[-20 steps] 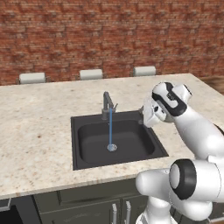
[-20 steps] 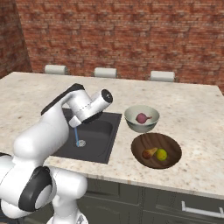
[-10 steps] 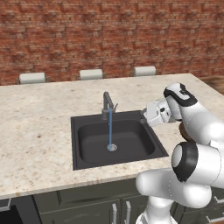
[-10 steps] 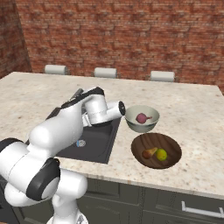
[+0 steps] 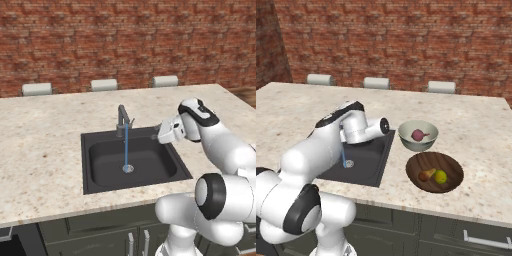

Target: Pick the pears from the sink and place them in one bowl. Place the onion in the other bowl. Then turn off the sink faucet.

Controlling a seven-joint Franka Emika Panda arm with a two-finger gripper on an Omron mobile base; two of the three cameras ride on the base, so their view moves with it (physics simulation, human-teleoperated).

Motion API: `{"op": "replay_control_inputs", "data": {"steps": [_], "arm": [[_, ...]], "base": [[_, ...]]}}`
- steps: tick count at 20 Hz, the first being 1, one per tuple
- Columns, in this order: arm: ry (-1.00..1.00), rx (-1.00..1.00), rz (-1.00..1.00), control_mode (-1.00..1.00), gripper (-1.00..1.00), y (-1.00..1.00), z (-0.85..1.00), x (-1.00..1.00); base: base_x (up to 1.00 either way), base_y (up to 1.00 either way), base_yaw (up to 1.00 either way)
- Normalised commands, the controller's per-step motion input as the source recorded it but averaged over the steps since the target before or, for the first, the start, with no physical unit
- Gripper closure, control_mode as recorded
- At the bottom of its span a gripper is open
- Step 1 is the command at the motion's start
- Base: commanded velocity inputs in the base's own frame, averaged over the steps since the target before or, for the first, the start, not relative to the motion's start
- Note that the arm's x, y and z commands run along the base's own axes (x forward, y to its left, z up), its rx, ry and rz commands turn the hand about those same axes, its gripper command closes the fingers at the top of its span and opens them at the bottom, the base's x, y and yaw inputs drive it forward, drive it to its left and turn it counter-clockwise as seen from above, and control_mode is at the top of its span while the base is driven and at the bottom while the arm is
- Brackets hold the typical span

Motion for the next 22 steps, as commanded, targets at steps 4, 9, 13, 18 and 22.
{"op": "replay_control_inputs", "data": {"steps": [4,9,13,18,22], "arm": [[0.0,0.0,-0.11,-1.0,-1.0,-0.01,0.0,0.02],[0.01,0.02,-0.09,-1.0,-1.0,-0.16,0.0,0.0],[0.0,0.08,-0.06,-1.0,-1.0,-0.17,0.05,0.0],[0.0,0.11,-0.01,-1.0,-1.0,-0.03,0.12,0.01],[0.0,0.02,0.0,-1.0,-1.0,0.0,0.0,0.22]], "base": [[0.0,0.0,0.0],[0.0,0.0,0.0],[0.0,0.0,0.0],[0.0,0.0,0.0],[0.0,0.0,0.0]]}}
